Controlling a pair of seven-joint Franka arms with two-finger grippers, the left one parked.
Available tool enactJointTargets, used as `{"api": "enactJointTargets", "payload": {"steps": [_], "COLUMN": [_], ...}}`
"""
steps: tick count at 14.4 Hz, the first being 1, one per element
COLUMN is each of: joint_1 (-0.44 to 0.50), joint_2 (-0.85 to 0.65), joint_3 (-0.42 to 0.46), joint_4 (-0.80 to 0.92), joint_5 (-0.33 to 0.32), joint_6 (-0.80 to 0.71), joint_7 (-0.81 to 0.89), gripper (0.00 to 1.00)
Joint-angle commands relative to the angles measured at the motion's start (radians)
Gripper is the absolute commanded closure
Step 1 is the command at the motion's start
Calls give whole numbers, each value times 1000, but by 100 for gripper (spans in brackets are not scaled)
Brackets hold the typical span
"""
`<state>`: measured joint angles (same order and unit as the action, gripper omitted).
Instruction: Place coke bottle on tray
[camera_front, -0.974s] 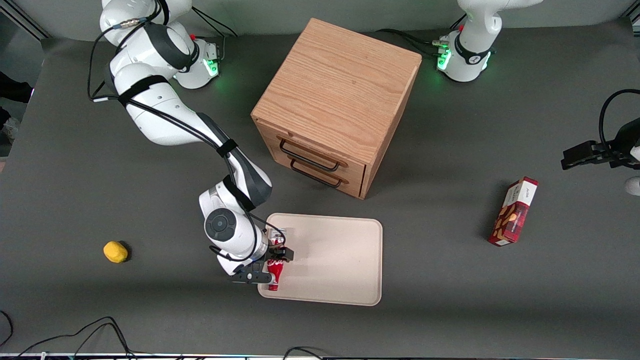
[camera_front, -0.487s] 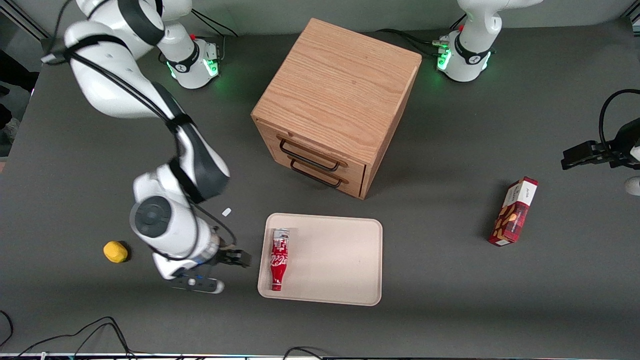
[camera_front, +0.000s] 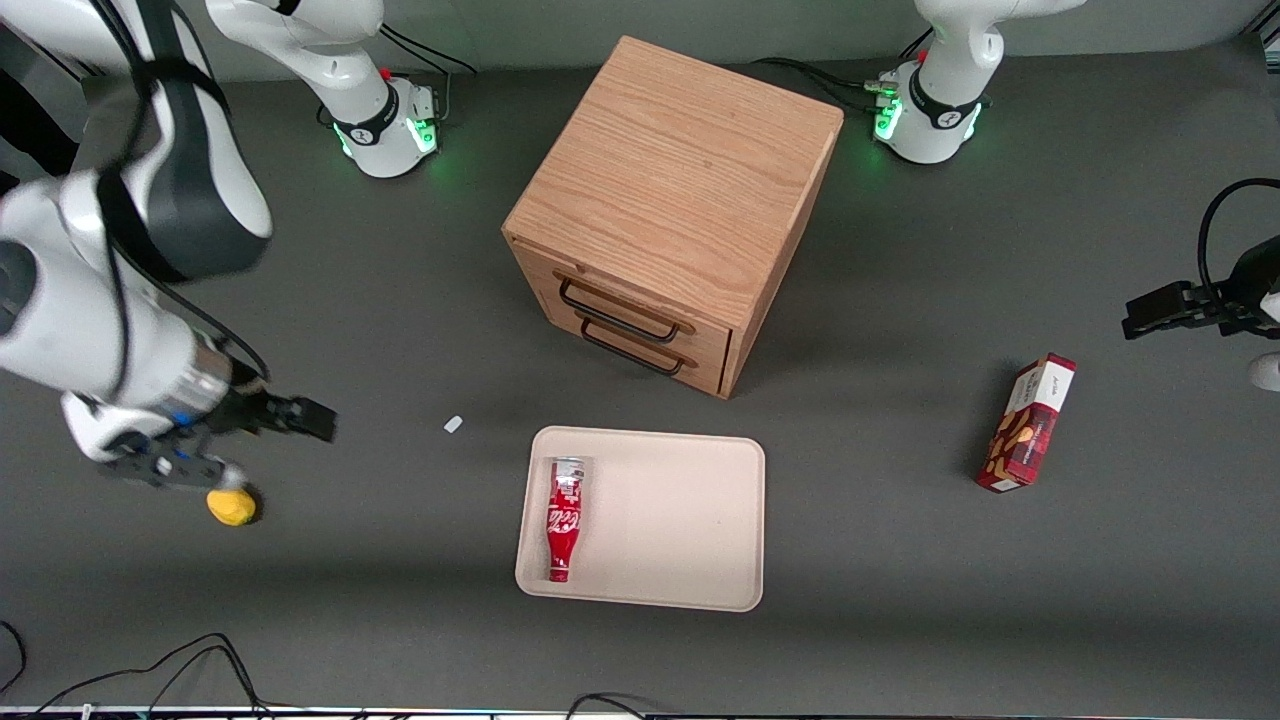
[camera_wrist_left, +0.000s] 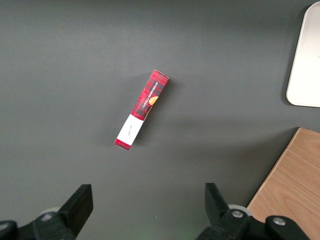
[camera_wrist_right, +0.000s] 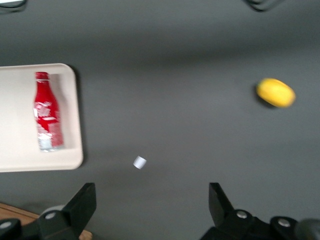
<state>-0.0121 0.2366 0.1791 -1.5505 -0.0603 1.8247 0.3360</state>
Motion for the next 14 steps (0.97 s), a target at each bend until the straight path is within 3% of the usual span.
{"api": "enactJointTargets", "payload": {"steps": [1, 4, 11, 14], "joint_1": [6, 6, 9, 20], "joint_2": [-282, -403, -439, -421], "joint_3": [-49, -104, -116, -110], "joint_4": [-301, -405, -385, -317], "joint_5": [59, 114, 102, 77], "joint_6": [65, 67, -5, -128], "joint_7": [-25, -97, -121, -167], "gripper": [0, 0, 0, 0]}}
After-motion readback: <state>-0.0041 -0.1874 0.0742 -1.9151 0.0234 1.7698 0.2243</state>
